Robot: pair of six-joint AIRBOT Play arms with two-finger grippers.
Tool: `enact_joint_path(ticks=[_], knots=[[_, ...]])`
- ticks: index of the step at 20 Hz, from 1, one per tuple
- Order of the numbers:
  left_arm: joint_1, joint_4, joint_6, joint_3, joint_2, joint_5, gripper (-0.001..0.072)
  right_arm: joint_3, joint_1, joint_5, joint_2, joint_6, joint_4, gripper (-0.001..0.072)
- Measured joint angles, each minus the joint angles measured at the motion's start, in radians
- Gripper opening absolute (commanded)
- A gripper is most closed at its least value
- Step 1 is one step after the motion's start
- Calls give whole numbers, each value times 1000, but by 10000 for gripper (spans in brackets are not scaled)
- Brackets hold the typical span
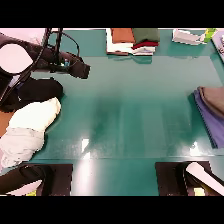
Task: Fold the shirts.
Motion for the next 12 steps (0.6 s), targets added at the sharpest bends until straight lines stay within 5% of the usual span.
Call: enact_joint_path(ticks=[1, 2, 3, 7, 12], knots=[[0, 0, 1, 0, 0, -1, 24, -56, -13, -26, 16, -7, -23, 385], [0, 1, 1, 0, 0, -1, 24, -97, -25, -51, 27, -13, -45, 548], [0, 0, 1, 0, 0, -2, 24, -129, -38, -73, 35, -19, -57, 587], [0, 0, 1, 0, 0, -6, 24, -151, -71, -130, 50, -27, -53, 573], [0, 0, 1, 0, 0, 0, 25, -41, 115, -167, 56, -31, 188, 573]])
